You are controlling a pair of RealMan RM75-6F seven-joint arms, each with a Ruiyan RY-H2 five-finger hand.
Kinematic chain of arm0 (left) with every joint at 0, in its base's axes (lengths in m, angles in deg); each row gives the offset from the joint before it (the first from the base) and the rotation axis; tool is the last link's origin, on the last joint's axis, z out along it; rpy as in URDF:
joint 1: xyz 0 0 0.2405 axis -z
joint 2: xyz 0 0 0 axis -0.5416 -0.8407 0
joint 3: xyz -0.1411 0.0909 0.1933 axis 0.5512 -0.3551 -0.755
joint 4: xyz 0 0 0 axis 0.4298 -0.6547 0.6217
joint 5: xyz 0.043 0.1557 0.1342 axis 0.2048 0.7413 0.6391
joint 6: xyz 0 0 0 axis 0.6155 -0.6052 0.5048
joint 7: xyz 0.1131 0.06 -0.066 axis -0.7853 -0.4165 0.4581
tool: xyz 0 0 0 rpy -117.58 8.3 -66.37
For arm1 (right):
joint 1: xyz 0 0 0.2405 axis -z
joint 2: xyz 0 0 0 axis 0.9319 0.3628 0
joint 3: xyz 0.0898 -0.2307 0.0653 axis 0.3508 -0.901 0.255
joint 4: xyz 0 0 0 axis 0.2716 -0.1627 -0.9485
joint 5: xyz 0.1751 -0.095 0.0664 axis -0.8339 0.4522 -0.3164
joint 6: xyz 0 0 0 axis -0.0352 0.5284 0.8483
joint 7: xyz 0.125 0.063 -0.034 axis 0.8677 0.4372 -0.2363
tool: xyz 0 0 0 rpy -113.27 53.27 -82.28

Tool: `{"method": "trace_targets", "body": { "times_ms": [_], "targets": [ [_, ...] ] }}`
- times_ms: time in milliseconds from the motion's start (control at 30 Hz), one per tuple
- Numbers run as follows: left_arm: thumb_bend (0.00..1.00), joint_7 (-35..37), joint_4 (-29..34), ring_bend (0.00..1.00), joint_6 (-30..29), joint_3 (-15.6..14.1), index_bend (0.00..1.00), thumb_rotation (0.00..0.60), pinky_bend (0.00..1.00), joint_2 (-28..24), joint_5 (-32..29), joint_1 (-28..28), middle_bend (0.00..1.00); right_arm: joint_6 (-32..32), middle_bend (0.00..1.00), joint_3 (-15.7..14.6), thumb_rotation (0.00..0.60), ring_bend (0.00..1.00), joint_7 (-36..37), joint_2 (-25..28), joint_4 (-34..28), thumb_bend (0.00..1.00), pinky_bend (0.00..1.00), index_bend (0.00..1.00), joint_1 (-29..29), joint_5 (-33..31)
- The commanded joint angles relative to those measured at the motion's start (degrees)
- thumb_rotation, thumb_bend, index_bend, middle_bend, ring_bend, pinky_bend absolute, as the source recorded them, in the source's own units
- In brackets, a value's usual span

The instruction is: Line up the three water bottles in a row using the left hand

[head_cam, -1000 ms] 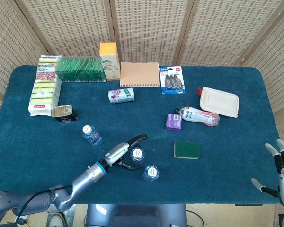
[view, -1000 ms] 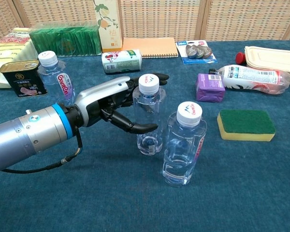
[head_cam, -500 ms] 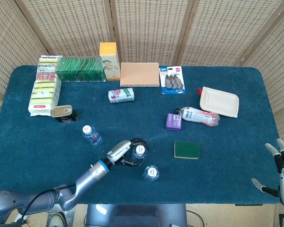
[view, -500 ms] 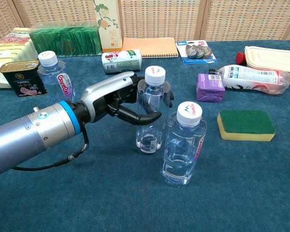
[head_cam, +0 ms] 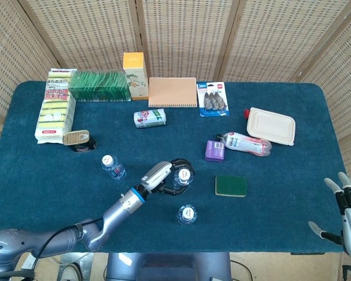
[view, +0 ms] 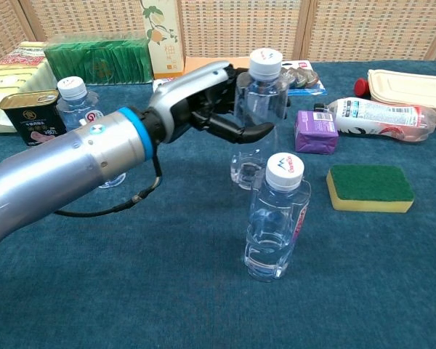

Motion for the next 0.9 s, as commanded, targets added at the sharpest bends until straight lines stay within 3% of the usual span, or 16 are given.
{"method": "trace_targets", "body": {
  "times_ms": [33, 300, 900],
  "targets": [
    [0.46, -1.06, -1.96, 0.22, 2.27, 1.76, 0.38, 0.6, 0.39, 1.67, -1.81, 2.15, 0.37, 0.12, 0.0, 0.09, 0.6, 0.0, -0.01, -0.02, 0.05, 0.0, 0.0, 0.14, -0.09, -0.24],
    [0.46, 0.34, -8.99, 0.22, 5.74, 4.36, 0.38, 0.6, 0.4, 7.36, -3.8, 7.01, 0.37, 1.01, 0.0, 0.57, 0.6, 0.0, 0.23, 0.02, 0.16, 0.0, 0.0, 0.14, -0.64, -1.7],
    [0.46, 5.68, -17.47, 0.2, 7.84, 3.32, 0.38, 0.6, 0.39, 12.5, -3.54, 10.46, 0.35, 1.79, 0.0, 0.71, 0.6, 0.0, 0.19, 0.12, 0.08, 0.0, 0.0, 0.14, -1.14, -2.63]
  ]
}}
